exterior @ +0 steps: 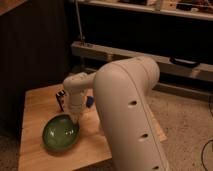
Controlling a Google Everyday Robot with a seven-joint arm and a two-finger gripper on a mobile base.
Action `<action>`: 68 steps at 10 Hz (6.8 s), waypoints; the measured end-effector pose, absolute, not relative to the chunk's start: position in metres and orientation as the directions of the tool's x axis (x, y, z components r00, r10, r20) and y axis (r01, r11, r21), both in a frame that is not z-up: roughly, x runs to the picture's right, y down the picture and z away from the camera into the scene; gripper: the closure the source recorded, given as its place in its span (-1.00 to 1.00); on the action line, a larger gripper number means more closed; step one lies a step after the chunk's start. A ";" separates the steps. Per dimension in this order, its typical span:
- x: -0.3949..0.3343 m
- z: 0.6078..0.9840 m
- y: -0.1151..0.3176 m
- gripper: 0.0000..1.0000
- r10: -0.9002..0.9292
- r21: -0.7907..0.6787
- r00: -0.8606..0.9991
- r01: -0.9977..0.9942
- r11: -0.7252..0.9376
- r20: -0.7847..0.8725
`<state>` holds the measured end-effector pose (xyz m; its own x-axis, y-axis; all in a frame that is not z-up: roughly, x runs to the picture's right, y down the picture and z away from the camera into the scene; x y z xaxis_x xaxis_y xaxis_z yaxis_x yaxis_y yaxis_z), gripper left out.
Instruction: Drag the ceramic bowl in a circle
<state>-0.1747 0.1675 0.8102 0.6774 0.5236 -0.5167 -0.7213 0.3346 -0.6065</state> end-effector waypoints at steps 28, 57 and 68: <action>-0.122 0.699 0.229 1.00 0.390 -0.472 0.784 -0.608 0.638 -0.483; -0.155 0.710 0.202 1.00 0.372 -0.634 0.807 -0.590 0.500 -0.459; -0.187 0.784 0.107 1.00 0.455 -0.569 0.746 -0.665 0.483 -0.485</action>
